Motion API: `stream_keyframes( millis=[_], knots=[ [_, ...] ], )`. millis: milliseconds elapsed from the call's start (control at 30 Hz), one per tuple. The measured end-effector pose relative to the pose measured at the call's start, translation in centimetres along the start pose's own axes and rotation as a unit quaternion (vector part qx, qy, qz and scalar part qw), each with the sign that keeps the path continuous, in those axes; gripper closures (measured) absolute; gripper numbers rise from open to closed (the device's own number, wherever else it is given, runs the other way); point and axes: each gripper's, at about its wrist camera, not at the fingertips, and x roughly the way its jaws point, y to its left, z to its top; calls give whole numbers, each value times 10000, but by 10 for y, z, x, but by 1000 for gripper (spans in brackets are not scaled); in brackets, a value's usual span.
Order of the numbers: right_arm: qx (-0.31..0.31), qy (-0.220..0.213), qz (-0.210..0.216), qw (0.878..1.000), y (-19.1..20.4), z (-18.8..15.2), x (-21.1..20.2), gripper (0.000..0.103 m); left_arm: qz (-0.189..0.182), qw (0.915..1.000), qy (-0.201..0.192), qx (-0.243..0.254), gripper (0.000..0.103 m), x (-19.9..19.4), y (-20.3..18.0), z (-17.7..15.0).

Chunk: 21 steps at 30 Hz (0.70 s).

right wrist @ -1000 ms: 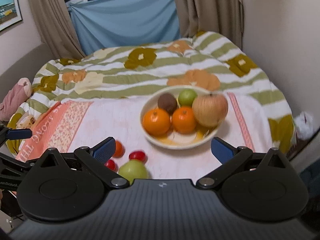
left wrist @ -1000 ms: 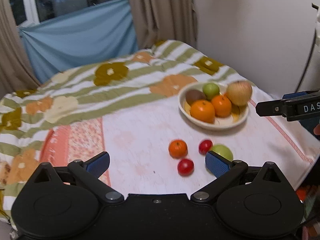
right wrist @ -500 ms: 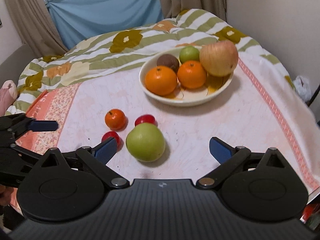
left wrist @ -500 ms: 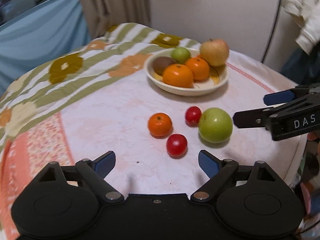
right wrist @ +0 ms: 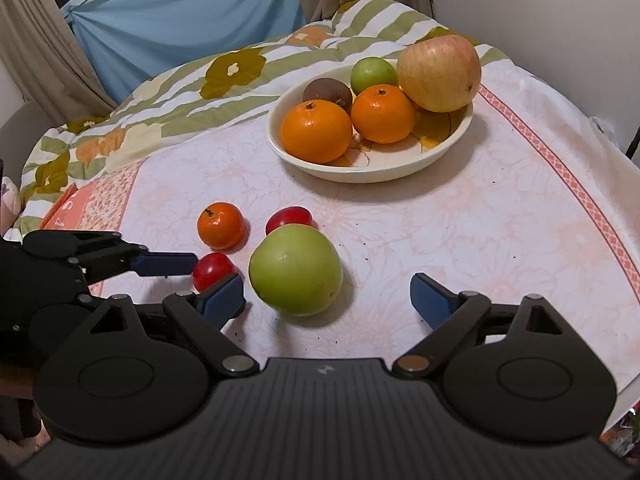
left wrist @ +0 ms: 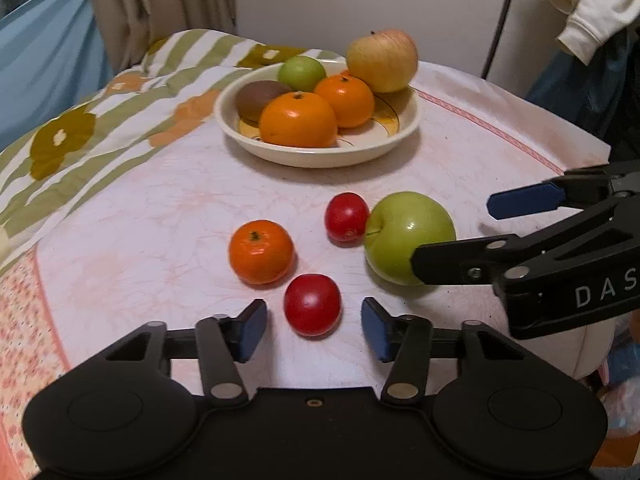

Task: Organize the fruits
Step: 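Grasp a red tomato with the left tool while the right tool grasps the green apple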

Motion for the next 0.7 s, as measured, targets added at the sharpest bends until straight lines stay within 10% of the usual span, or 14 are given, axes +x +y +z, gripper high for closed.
stream_keyframes(
  millis=[167, 700],
  knots=[
    [1, 3, -14, 10000, 5, 3, 7, 1, -64, 9999, -61, 53, 69, 4, 0, 2],
    [-231, 209, 65, 9995, 21, 11, 28, 17, 188, 9995, 60, -242, 69, -9, 17, -12]
  ],
)
